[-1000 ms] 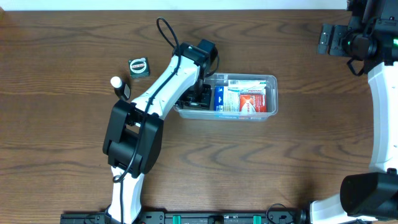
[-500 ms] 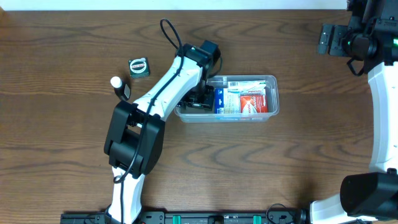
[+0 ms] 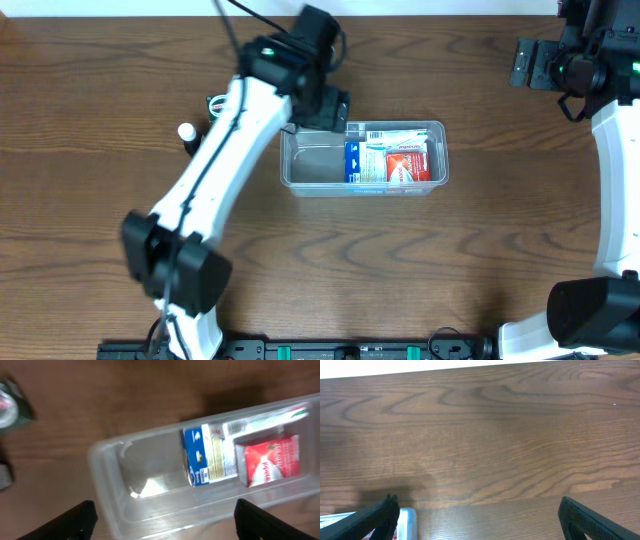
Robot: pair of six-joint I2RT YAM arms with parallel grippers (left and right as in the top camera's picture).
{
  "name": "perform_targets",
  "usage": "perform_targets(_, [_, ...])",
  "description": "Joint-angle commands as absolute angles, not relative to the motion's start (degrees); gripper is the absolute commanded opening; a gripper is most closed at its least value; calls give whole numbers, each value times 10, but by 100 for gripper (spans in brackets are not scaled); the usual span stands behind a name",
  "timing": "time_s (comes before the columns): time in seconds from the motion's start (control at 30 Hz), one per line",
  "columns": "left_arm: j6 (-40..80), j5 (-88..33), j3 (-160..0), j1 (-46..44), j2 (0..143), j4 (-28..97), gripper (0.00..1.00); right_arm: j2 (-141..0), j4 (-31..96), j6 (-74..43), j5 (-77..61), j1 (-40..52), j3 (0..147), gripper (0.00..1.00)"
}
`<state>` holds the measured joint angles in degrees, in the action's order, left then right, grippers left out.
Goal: Pack container
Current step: 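Move left gripper to the green Zam-Buk box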
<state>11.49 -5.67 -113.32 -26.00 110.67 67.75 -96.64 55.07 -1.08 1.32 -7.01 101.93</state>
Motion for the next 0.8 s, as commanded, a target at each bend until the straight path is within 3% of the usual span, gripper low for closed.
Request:
perform_targets(0.0, [77,-38,-1143,-212,1075,680,91,-967,551,-19,17,-72,1022,99])
perform_targets(0.27, [63,-32,-1143,-90,1080,604,91,-967,551,-19,17,-72,1022,99])
perform_targets(0.77, [39,3,-1144,-28,1214,502,93,-967,551,-19,17,-72,1022,99])
